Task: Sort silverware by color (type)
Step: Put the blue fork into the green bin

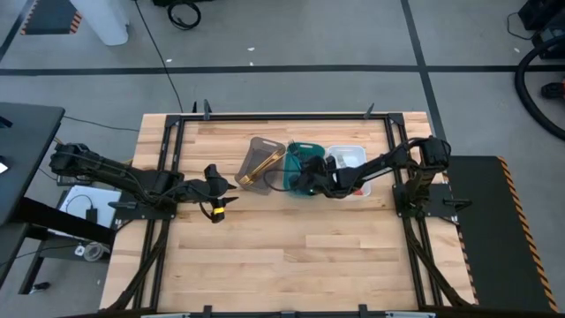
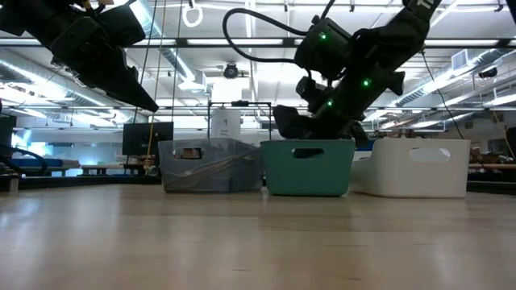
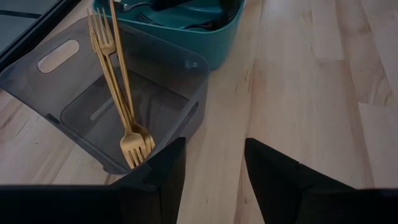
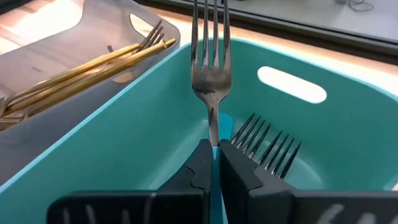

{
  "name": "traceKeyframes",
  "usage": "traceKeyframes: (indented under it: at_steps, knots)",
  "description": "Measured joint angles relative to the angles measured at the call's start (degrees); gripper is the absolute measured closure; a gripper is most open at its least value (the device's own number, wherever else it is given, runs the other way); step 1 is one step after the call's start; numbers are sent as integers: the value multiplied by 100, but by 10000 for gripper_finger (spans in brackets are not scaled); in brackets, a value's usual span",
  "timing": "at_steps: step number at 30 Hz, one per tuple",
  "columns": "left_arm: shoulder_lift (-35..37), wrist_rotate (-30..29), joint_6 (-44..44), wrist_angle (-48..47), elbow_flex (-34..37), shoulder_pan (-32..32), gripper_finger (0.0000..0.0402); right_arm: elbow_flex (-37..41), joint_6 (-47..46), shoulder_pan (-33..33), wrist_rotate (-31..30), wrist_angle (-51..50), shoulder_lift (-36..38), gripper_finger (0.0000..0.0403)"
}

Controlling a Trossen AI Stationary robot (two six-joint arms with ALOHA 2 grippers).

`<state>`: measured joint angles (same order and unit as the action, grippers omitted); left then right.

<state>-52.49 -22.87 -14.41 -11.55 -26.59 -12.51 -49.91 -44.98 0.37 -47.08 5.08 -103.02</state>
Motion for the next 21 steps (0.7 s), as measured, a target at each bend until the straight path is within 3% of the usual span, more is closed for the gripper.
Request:
traceKeyframes:
  at_steps: [21]
  knots:
    - [0,0,0,-7,0,0,230,0,-141,-320,812,-308,2,383]
